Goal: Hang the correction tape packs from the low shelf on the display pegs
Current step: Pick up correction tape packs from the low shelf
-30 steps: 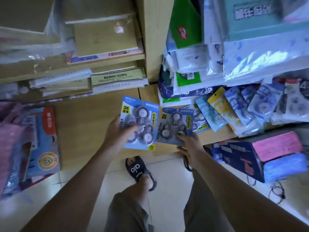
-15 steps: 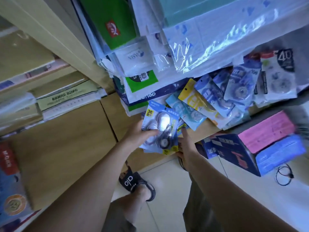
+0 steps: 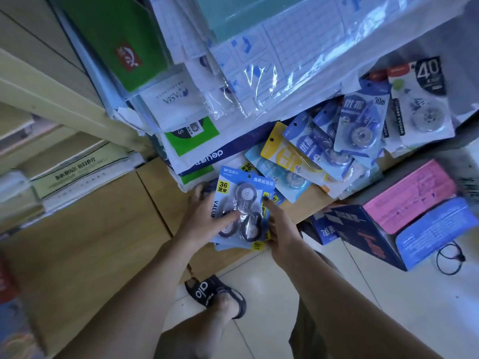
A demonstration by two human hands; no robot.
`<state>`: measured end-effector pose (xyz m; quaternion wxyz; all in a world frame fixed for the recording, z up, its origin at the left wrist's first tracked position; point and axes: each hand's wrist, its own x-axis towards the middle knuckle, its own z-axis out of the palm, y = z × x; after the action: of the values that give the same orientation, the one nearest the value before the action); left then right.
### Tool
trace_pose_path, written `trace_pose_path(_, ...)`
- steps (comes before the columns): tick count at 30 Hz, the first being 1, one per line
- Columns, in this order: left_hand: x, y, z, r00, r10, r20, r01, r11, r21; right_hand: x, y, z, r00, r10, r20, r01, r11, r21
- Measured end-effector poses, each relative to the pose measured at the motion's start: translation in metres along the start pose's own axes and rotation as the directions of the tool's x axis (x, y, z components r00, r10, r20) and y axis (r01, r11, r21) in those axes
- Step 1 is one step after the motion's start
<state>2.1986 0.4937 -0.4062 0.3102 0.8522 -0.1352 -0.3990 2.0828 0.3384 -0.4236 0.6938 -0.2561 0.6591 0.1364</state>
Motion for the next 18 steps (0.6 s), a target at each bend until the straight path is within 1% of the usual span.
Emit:
trace_pose_path(3, -0.006, 0.004, -0.001, 0.998, -0.001, 0.055, 0.006, 0.997, -0.082, -0.002, 0.001, 0.005, 0.998, 0.012, 0.06, -0.01, 1.0, -0.02)
trace_pose_path(5, -0.01, 0.005, -0.001, 0.998, 0.006, 0.059, 0.002, 0.991, -0.136, -0.003, 0.0, 0.007, 0.995, -0.009, 0.104, 0.014, 0.999, -0.043)
trace_pose_path(7, -0.013, 0.002, -0.002, 0.998, -0.01, 0.058, 0.02, 0.985, -0.169, -0.005, 0.0, 0.009, 0.993, -0.028, 0.117, 0.037, 0.996, -0.076)
trace_pose_path(9, -0.02, 0.001, -0.005, 0.998, -0.037, 0.047, 0.044, 0.986, -0.163, -0.009, 0.005, 0.008, 0.99, -0.053, 0.133, 0.069, 0.991, -0.116)
trace_pose_path(11, -0.029, -0.001, -0.008, 0.999, -0.022, 0.026, 0.025, 0.989, -0.147, -0.018, 0.011, 0.007, 0.987, -0.069, 0.147, 0.09, 0.985, -0.145)
trace_pose_path(13, -0.038, -0.003, -0.014, 1.0, 0.002, 0.016, 0.0, 0.987, -0.159, -0.027, 0.016, 0.006, 0.985, -0.071, 0.156, 0.093, 0.986, -0.138)
trace_pose_path(15, -0.048, 0.001, -0.022, 1.0, -0.012, 0.023, 0.016, 0.984, -0.178, -0.036, 0.02, 0.008, 0.983, -0.073, 0.166, 0.093, 0.989, -0.116)
trace_pose_path(16, -0.054, 0.003, -0.026, 0.999, -0.033, 0.031, 0.039, 0.977, -0.21, -0.042, 0.021, 0.01, 0.982, -0.067, 0.176, 0.088, 0.989, -0.117)
trace_pose_path(18, -0.065, 0.006, -0.036, 0.994, -0.092, 0.065, 0.109, 0.934, -0.339, -0.053, 0.023, 0.015, 0.974, -0.066, 0.217, 0.093, 0.989, -0.116)
